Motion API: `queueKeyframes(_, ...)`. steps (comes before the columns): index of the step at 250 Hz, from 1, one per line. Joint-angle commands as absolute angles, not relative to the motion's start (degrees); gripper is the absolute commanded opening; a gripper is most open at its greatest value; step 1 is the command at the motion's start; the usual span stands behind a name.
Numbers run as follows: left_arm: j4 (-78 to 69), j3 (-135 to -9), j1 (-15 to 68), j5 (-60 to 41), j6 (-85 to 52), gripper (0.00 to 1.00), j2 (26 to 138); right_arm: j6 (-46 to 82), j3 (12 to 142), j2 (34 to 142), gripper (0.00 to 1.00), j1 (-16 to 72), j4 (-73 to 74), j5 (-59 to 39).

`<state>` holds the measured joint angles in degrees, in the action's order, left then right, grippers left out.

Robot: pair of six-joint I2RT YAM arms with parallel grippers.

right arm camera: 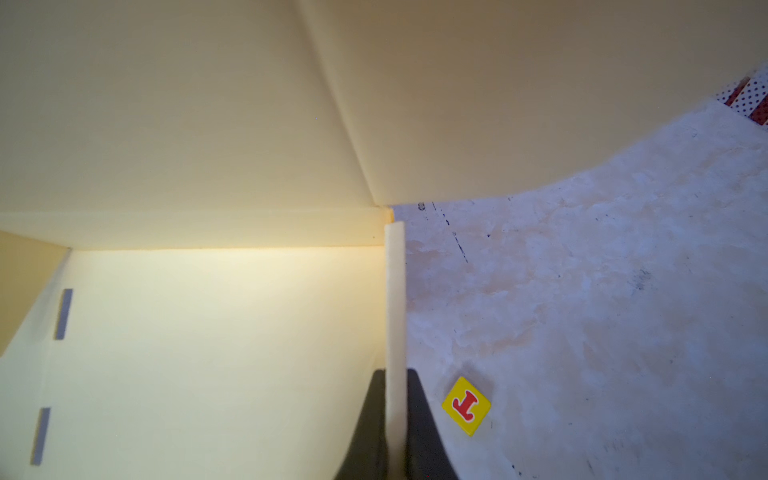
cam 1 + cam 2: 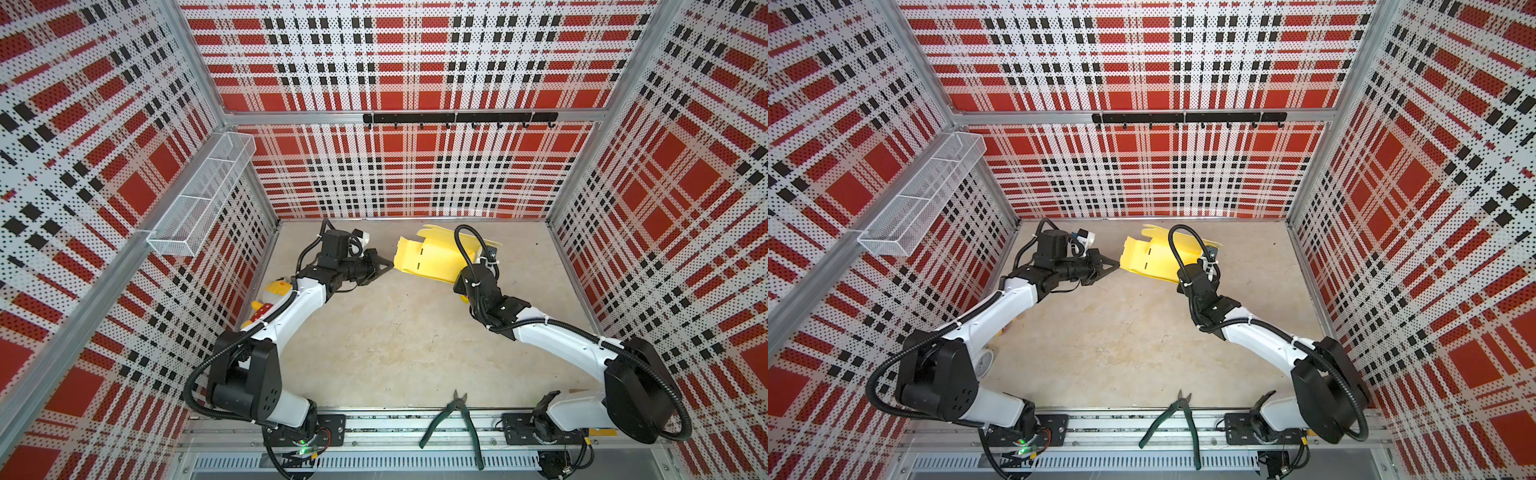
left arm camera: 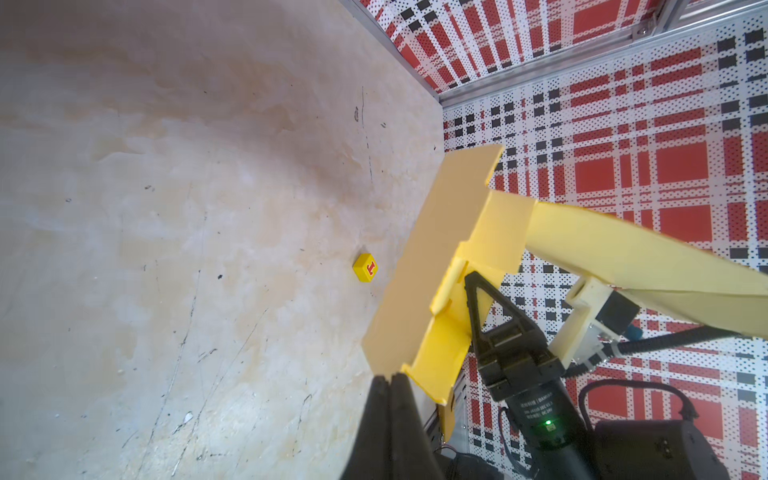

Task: Fold the paper box

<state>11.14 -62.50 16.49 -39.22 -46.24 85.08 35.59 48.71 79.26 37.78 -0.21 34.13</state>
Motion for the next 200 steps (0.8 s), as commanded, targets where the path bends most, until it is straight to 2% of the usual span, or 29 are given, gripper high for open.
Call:
queueKeyframes(1, 9.99, -62.40, 16.98, -39.39, -46.35, 0.00, 84.65, 36.80, 49.93, 78.84, 0.00, 37.70, 2.36, 34.56)
queueKeyframes(44, 9.18, -63.07, 19.85, -40.18, -47.17, 0.00, 85.00, 37.53, 51.89, 80.72, 0.00, 37.71, 1.98, 33.99)
queueKeyframes(120, 9.05, -62.30, 20.13, -39.56, -48.58, 0.00, 84.38, 39.44, 53.35, 80.13, 0.00, 36.06, 1.14, 39.03)
queueKeyframes(200, 8.26, -64.25, 20.54, -39.83, -50.03, 0.00, 85.16, 43.10, 53.51, 80.04, 0.00, 33.87, 1.39, 32.73)
